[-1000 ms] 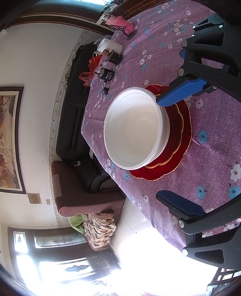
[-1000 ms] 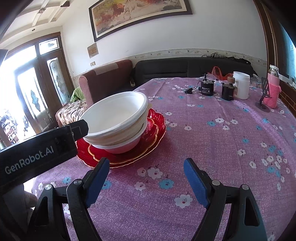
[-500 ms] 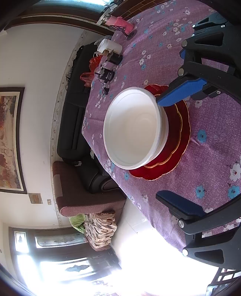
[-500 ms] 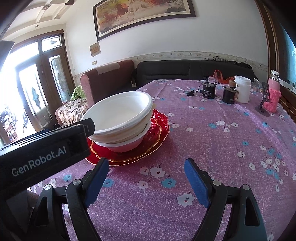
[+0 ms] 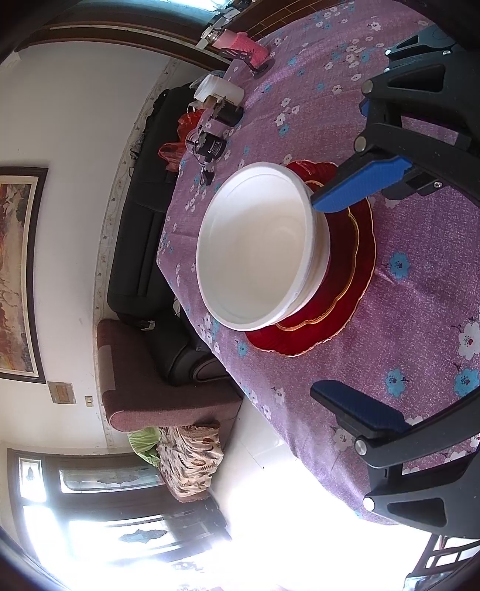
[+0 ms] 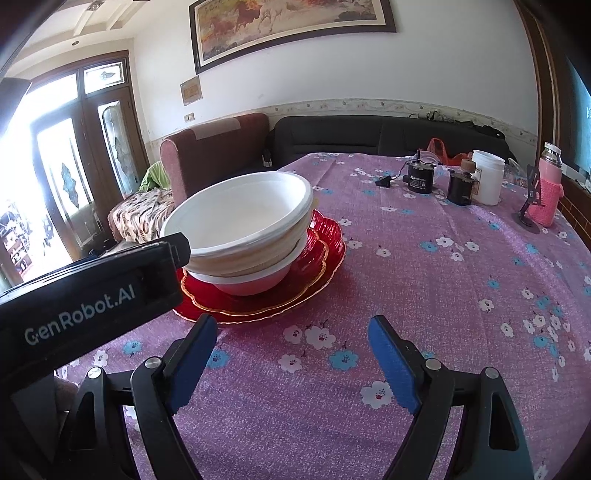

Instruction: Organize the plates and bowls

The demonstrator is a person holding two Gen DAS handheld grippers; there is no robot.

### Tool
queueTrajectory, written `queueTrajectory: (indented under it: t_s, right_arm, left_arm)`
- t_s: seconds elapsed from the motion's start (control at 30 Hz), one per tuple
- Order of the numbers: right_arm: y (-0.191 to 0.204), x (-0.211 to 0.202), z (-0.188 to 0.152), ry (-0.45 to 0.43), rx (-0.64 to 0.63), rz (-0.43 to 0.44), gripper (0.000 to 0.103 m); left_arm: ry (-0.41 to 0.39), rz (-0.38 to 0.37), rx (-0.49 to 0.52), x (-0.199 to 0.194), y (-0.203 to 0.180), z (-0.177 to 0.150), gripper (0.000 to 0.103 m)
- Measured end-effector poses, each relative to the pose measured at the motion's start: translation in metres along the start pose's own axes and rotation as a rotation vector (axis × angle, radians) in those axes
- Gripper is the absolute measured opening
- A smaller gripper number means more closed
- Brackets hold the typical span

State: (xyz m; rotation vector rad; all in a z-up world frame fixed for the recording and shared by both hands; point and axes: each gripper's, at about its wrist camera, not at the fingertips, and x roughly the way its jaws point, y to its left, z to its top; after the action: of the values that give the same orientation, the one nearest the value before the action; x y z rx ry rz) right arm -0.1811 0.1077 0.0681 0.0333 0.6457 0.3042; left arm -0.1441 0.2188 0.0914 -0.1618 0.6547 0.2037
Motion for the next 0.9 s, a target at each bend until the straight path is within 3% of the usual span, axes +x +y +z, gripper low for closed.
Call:
queueTrajectory:
  t_s: [0.6,0.9]
  right_arm:
    - [-0.006,0.001,0.001,0.011,0.010,-0.032,0.088]
    - [-0.018,-0.013,0.002,-0.019,0.030,-0.019,0.088]
  left_arm:
    - [0.015,-0.001,-0.006,0.001,0.005,-0.004,0.092]
    - [-0.095,0.038,0.003,-0.036,-0.004,0.000,0.092]
